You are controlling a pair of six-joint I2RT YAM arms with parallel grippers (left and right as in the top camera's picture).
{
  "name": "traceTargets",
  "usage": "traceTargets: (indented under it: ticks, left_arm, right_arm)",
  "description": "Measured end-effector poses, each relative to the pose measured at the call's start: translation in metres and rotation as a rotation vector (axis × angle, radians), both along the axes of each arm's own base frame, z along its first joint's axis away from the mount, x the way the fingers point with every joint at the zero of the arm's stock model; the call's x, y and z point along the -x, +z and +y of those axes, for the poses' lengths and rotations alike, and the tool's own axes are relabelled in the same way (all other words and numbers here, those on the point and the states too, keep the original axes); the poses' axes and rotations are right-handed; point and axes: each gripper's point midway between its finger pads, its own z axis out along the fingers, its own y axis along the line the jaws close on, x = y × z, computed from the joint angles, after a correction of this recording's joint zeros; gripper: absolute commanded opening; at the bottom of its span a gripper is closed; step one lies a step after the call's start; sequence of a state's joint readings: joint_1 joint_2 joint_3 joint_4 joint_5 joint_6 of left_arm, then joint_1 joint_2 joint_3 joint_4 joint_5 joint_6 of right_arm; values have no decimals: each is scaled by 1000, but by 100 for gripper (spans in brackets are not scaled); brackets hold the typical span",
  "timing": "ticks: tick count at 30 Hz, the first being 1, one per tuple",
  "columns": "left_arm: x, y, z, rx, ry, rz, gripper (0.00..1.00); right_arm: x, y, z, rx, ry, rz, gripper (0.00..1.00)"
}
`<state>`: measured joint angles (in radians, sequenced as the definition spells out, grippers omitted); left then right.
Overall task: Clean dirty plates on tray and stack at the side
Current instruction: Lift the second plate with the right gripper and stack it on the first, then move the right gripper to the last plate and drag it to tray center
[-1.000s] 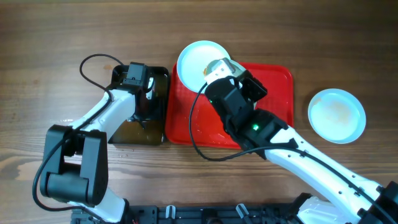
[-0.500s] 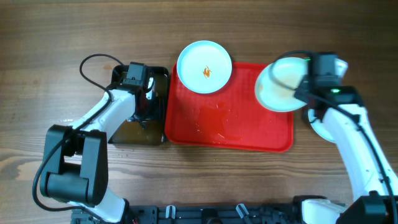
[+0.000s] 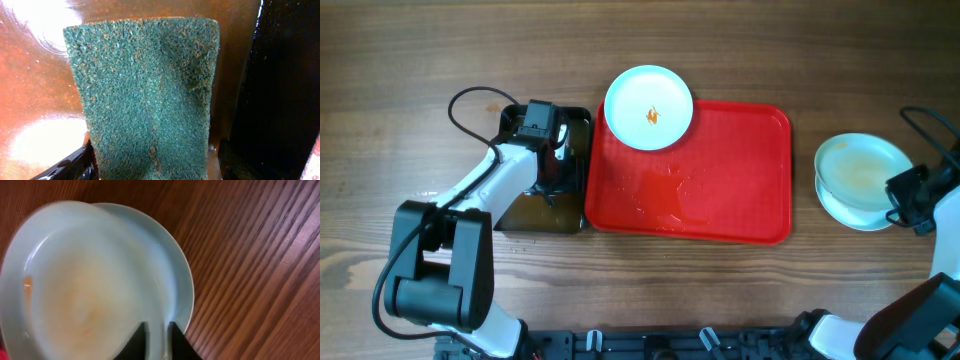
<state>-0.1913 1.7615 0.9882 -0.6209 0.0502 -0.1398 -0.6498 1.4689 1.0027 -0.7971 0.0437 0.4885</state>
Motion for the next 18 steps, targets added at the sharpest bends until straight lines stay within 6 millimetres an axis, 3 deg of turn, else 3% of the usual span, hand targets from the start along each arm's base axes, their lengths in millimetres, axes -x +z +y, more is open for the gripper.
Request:
traceTargets:
  ticks: [4, 9, 14, 17, 18]
  left_arm:
    - [0, 0, 0, 0, 0, 0, 72]
    - [0, 0, 0, 0, 0, 0, 72]
    - [0, 0, 0, 0, 0, 0, 72]
    - [0, 0, 0, 0, 0, 0, 72]
    - [0, 0, 0, 0, 0, 0, 72]
  right_arm:
    - [-10, 0, 13, -70, 43, -55, 53]
    - [-46, 10, 63, -223, 314, -211, 57]
    - [-78, 25, 139, -255, 658, -255, 61]
    - [-108, 60, 196, -204, 906, -321, 63]
    - [-119, 80, 228, -168, 1018, -355, 64]
